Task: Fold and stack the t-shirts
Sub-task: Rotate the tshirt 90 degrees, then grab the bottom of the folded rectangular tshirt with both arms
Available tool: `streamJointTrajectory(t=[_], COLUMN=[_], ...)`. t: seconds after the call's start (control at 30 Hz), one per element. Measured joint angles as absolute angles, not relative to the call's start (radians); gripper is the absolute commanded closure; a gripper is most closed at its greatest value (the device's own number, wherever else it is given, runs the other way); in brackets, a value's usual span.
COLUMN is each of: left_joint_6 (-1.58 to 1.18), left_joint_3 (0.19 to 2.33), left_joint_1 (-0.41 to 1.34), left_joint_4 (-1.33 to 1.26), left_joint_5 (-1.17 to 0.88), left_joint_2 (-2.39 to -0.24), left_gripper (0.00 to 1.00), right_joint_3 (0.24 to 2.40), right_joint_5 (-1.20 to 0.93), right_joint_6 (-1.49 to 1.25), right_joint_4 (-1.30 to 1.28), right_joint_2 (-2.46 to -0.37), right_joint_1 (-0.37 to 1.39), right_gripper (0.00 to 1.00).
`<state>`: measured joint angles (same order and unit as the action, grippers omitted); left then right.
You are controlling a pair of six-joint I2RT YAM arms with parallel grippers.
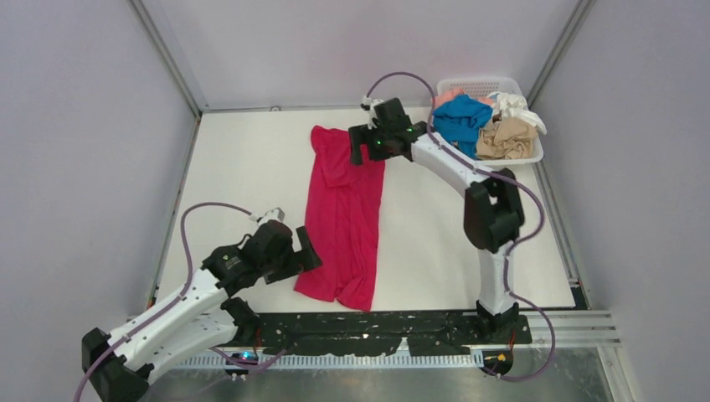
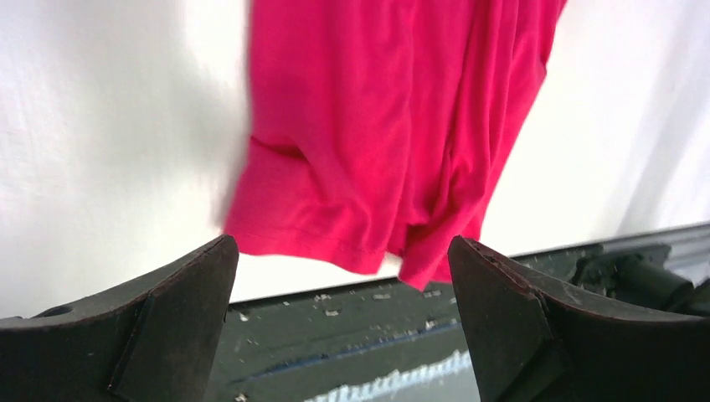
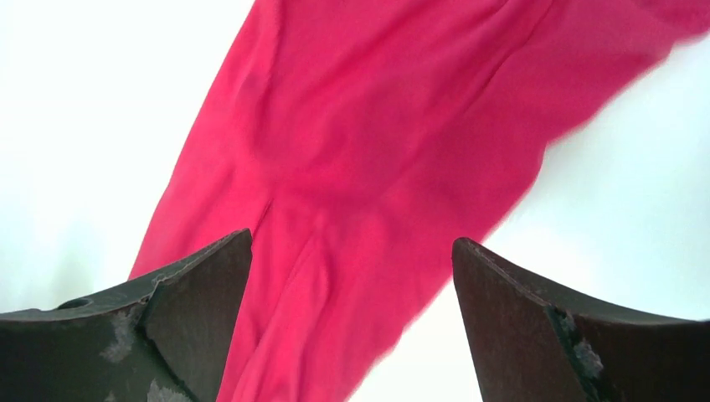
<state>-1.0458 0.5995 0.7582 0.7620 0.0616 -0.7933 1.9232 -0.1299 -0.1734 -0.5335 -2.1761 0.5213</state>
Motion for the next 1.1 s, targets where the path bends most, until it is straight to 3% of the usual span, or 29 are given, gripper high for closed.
streamJointTrajectory(t=[0.17,0.27,0.4,0.47,0.77,0.97,1.1], left_joint_6=[-0.992,-0.954,-0.913,-0.904,-0.885,-0.884,-0.881], left_joint_3=[0.615,0.603,0.535,0.512,0.486,0.471,0.471], left_joint_1=[0.674,0.557,0.445,0.436,0.433,0.432,0.432], left_joint_4=[0.831,0.834,0.812,0.813,0.812,0.812,0.812], left_joint_5=[0.187,0.197,0.181,0.174,0.173,0.172,0.173], left_joint_2=[-0.762,-0.785,-0.797,-0.795,-0.758,-0.762,-0.771], left_gripper=[0.00,0.00,0.01,0.00,0.00,0.01,0.00], right_joint_3=[1.390,1.212,1.138,1.133,1.095,1.092,1.092], right_joint_5=[-0.173,-0.173,-0.135,-0.098,0.013,0.053,0.058], right_joint_6=[-0.228,-0.270,-0.317,-0.327,-0.333,-0.332,-0.332], right_joint_4=[-0.369,-0.326,-0.328,-0.371,-0.462,-0.485,-0.488], right_joint_2=[-1.707,-1.548,-1.563,-1.605,-1.666,-1.667,-1.676], right_joint_1=[0.567,0.674,0.842,0.912,1.133,1.224,1.253], right_gripper=[0.03,0.01,0.20,0.24,0.23,0.35,0.35])
